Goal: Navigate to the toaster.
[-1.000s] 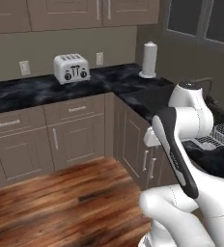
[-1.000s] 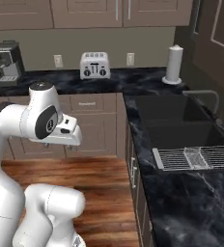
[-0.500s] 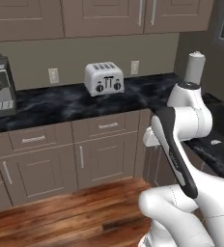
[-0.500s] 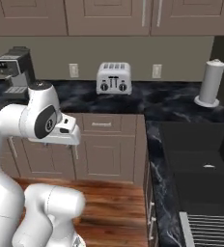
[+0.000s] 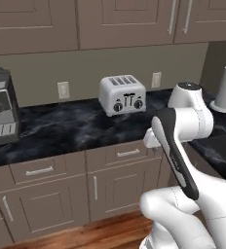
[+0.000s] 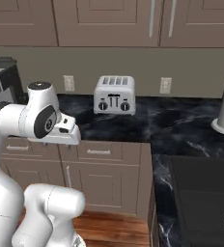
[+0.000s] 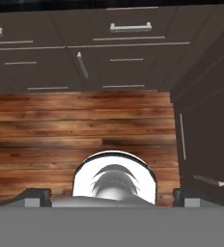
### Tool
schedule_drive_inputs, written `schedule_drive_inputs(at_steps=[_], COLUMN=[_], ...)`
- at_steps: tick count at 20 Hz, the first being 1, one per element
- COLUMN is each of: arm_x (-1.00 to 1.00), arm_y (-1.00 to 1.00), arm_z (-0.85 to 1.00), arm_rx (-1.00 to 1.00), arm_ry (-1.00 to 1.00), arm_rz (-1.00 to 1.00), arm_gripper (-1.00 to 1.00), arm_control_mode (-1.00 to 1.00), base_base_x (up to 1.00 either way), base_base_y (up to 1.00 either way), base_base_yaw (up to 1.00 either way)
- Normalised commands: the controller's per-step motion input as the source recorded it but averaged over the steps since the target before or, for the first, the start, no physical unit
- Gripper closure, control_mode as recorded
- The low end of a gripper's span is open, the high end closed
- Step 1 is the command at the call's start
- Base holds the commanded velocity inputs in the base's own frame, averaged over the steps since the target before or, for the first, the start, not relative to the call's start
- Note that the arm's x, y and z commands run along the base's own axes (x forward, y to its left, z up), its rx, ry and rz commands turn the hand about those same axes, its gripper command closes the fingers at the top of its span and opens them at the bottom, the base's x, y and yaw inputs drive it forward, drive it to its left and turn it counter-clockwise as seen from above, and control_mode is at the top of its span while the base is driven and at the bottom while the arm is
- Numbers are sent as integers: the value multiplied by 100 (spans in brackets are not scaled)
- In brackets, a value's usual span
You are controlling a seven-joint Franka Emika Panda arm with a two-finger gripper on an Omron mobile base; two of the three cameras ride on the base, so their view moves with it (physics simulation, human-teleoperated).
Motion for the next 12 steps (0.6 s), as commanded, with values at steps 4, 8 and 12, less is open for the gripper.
schedule_drive_inputs(at_steps=[4,8,12], arm_x=[0,0,0], arm_y=[0,0,0], arm_z=[0,0,0], arm_rx=[0,0,0], arm_ry=[0,0,0], arm_rz=[0,0,0], arm_gripper=[-100,-100,-100], arm_control_mode=[100,100,100], base_base_x=[80,70,53], base_base_y=[-12,-21,-31], base_base_yaw=[0,0,0])
